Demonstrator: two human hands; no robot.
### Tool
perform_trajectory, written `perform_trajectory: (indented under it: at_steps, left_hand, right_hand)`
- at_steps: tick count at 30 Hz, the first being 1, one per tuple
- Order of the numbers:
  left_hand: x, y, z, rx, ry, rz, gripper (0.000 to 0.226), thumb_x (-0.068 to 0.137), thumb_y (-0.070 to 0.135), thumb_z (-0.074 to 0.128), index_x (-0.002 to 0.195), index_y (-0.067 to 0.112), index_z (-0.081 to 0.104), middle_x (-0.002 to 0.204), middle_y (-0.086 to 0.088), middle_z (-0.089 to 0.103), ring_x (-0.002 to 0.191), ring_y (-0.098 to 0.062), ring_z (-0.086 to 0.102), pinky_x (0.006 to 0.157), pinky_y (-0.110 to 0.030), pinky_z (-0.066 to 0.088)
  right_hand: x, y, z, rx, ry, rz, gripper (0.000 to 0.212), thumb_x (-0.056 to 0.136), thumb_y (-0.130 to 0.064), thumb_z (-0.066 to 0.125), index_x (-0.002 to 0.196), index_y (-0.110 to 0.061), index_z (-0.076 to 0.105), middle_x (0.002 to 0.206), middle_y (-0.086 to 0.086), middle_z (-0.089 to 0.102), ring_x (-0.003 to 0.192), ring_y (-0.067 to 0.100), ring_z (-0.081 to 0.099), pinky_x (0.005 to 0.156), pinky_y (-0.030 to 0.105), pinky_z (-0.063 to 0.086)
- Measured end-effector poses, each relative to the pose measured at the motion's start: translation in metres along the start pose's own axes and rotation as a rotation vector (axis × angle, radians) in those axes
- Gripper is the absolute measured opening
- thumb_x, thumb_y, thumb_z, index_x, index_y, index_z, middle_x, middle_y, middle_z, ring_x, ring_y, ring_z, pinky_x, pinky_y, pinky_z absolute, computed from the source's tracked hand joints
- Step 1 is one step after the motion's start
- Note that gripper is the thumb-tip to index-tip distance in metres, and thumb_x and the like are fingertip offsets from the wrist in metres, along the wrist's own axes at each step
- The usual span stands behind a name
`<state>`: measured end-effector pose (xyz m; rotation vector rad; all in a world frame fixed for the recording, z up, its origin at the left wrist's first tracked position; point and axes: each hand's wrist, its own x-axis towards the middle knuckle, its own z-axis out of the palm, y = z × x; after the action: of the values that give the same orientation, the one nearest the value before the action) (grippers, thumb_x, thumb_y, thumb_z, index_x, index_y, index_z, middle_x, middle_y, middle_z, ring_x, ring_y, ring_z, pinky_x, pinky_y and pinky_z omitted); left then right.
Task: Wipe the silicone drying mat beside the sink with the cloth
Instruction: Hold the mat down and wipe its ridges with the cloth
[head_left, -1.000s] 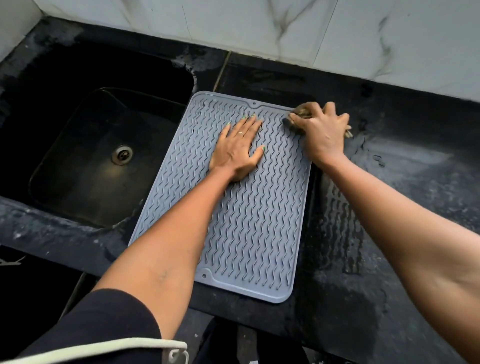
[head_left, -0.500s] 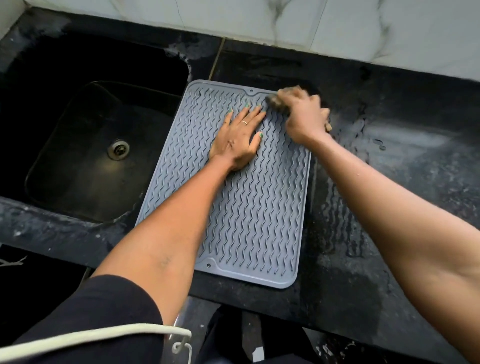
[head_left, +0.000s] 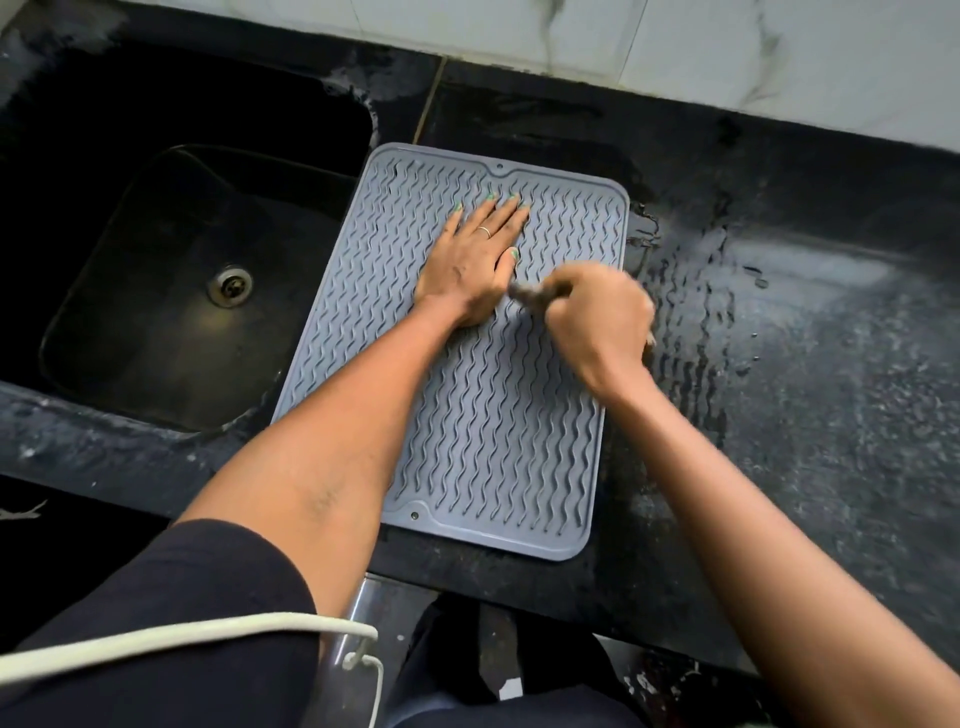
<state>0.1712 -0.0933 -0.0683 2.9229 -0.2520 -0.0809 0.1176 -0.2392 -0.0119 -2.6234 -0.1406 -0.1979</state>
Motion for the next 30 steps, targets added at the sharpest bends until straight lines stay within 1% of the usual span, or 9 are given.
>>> perform_trajectory:
  at_steps: [3, 6, 8, 13, 18, 21, 23, 27, 30]
  left_hand:
    - [-0.001, 0.000, 0.000, -0.002, -0.001, 0.000, 0.053, 0.102, 0.030, 0.026, 0.153, 0.024, 0.012, 0.162, 0.004, 0.011, 0.149, -0.016, 0.008, 0.122, -0.038, 0.001]
    - [-0.002, 0.001, 0.000, -0.021, 0.015, -0.004, 0.054, 0.101, 0.029, 0.027, 0.153, 0.025, 0.013, 0.161, 0.004, 0.013, 0.149, -0.015, 0.009, 0.122, -0.038, 0.001]
    - [-0.003, 0.002, 0.000, -0.020, 0.012, -0.001, 0.054, 0.101, 0.028, 0.027, 0.153, 0.024, 0.014, 0.161, 0.004, 0.013, 0.149, -0.015, 0.010, 0.122, -0.038, 0.001]
    - [-0.002, 0.001, -0.002, -0.042, 0.011, -0.014, 0.053, 0.101, 0.026, 0.027, 0.153, 0.024, 0.015, 0.161, 0.005, 0.012, 0.149, -0.014, 0.008, 0.122, -0.037, 0.001]
    - [-0.002, 0.002, -0.001, -0.042, 0.006, -0.012, 0.055, 0.101, 0.027, 0.027, 0.153, 0.025, 0.012, 0.162, 0.005, 0.010, 0.149, -0.015, 0.007, 0.122, -0.037, 0.000]
    - [-0.003, 0.002, -0.001, -0.041, 0.011, -0.010, 0.054, 0.101, 0.027, 0.027, 0.153, 0.025, 0.012, 0.162, 0.005, 0.011, 0.149, -0.015, 0.008, 0.121, -0.037, 0.001]
    - [-0.002, 0.002, -0.001, -0.037, 0.008, -0.013, 0.054, 0.101, 0.027, 0.027, 0.153, 0.025, 0.012, 0.162, 0.005, 0.011, 0.149, -0.015, 0.008, 0.122, -0.038, 0.001]
    - [-0.001, 0.002, 0.000, -0.034, 0.001, -0.016, 0.054, 0.101, 0.028, 0.027, 0.153, 0.025, 0.013, 0.162, 0.005, 0.011, 0.149, -0.015, 0.008, 0.122, -0.038, 0.001]
    - [-0.001, 0.001, 0.000, -0.052, 0.014, -0.020, 0.054, 0.100, 0.029, 0.026, 0.153, 0.026, 0.015, 0.161, 0.005, 0.013, 0.149, -0.014, 0.009, 0.122, -0.038, 0.002]
  right_hand:
    - [0.060, 0.000, 0.006, 0.054, 0.151, 0.074, 0.037, 0.077, -0.004, 0.048, 0.101, -0.023, 0.069, 0.108, 0.003, 0.068, 0.100, 0.029, 0.057, 0.085, 0.039, 0.041]
    - [0.095, 0.013, 0.027, -0.132, -0.110, 0.042, 0.054, 0.085, -0.002, 0.046, 0.132, -0.028, 0.048, 0.144, 0.002, 0.042, 0.124, 0.031, 0.039, 0.100, 0.046, 0.032]
    - [0.095, 0.024, 0.039, -0.269, -0.179, -0.017, 0.053, 0.090, -0.004, 0.042, 0.138, -0.027, 0.039, 0.149, 0.003, 0.034, 0.128, 0.033, 0.034, 0.101, 0.049, 0.030]
    - [0.034, 0.018, 0.044, -0.254, 0.031, -0.086, 0.036, 0.085, -0.003, 0.045, 0.116, -0.017, 0.057, 0.122, 0.005, 0.059, 0.109, 0.032, 0.048, 0.083, 0.044, 0.034]
    - [-0.065, 0.005, 0.025, -0.274, 0.059, -0.134, 0.020, 0.072, 0.002, 0.062, 0.083, -0.013, 0.067, 0.084, 0.002, 0.069, 0.073, 0.026, 0.057, 0.063, 0.030, 0.029]
    - [-0.073, 0.001, 0.015, -0.267, 0.021, -0.178, 0.018, 0.066, 0.002, 0.063, 0.073, -0.014, 0.068, 0.072, 0.002, 0.067, 0.066, 0.026, 0.056, 0.061, 0.030, 0.025]
    - [-0.055, 0.002, 0.009, -0.145, 0.026, -0.151, 0.016, 0.073, -0.004, 0.062, 0.076, -0.017, 0.071, 0.074, 0.003, 0.069, 0.071, 0.026, 0.058, 0.065, 0.030, 0.025]
    - [0.021, 0.011, 0.007, -0.006, 0.182, -0.042, 0.030, 0.082, -0.008, 0.048, 0.098, -0.021, 0.070, 0.108, 0.002, 0.069, 0.102, 0.027, 0.054, 0.080, 0.034, 0.031]
    - [0.079, 0.023, 0.021, -0.154, -0.087, 0.000, 0.060, 0.083, 0.002, 0.046, 0.132, -0.032, 0.048, 0.147, 0.002, 0.041, 0.135, 0.031, 0.029, 0.106, 0.045, 0.024]
